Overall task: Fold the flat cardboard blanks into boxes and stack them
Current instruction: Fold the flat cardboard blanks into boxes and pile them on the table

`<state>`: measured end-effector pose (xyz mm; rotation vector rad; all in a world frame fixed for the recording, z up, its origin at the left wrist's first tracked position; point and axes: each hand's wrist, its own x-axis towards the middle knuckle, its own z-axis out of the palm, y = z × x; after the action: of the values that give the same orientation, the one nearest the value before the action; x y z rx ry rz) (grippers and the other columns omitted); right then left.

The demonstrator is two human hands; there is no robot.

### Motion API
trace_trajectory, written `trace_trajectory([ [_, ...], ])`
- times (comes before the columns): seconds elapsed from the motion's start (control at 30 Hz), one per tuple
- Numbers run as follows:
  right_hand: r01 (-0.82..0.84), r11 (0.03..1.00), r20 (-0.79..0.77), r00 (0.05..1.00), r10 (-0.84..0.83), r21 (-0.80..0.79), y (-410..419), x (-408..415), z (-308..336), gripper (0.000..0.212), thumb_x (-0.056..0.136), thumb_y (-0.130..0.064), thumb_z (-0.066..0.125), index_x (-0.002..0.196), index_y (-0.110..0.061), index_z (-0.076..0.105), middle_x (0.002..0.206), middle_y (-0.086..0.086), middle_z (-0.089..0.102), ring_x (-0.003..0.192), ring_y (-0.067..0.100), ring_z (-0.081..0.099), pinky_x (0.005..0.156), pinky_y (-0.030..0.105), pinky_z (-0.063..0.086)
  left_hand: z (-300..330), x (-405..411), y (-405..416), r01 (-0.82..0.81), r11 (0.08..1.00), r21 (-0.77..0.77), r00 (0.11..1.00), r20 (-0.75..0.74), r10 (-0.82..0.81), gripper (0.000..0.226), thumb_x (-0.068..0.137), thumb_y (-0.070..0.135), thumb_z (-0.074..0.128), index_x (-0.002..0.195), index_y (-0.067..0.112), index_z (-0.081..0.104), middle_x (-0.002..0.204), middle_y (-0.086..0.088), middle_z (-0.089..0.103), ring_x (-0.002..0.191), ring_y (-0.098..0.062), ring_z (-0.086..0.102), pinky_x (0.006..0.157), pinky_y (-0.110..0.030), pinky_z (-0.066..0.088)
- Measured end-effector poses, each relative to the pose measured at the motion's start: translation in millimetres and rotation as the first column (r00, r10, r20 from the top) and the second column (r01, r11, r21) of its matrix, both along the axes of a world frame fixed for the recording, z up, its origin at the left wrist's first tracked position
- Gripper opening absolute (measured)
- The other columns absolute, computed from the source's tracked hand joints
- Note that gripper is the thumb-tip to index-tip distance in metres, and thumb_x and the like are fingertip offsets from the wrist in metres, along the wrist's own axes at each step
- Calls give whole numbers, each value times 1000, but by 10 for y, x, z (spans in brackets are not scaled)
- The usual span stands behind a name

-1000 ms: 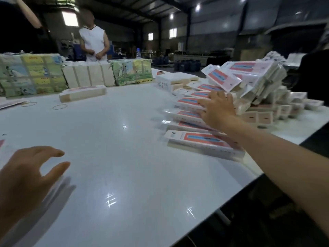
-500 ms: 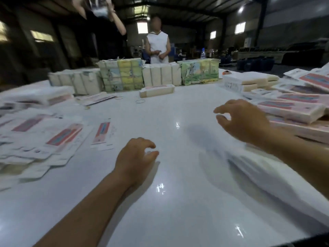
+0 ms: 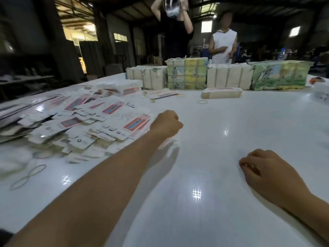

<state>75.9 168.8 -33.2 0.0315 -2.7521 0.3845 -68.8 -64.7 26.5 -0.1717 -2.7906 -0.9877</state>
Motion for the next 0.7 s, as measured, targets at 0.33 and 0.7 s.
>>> trace_trajectory([
  [0.33, -28, 1000, -73, 997, 27, -10, -4, -90, -30, 10, 81, -13, 68, 81, -22, 72, 79, -9, 57, 75, 17, 49, 62, 34, 41, -72, -889, -1406, -275, 712, -646, 841, 197, 504, 114, 54, 84, 62, 135, 7, 40, 143, -18, 36, 131, -36, 32, 107, -45, 31],
  [0.7, -32, 999, 0, 999, 32, -19, -24, -109, -1, 15, 90, -21, 57, 97, -22, 70, 90, -11, 53, 87, 15, 47, 74, 31, 39, 92, -545, -825, -133, 980, -150, 991, 6, 135, 36, 86, 50, 58, 107, 23, 47, 99, 0, 58, 79, -13, 57, 71, -33, 51],
])
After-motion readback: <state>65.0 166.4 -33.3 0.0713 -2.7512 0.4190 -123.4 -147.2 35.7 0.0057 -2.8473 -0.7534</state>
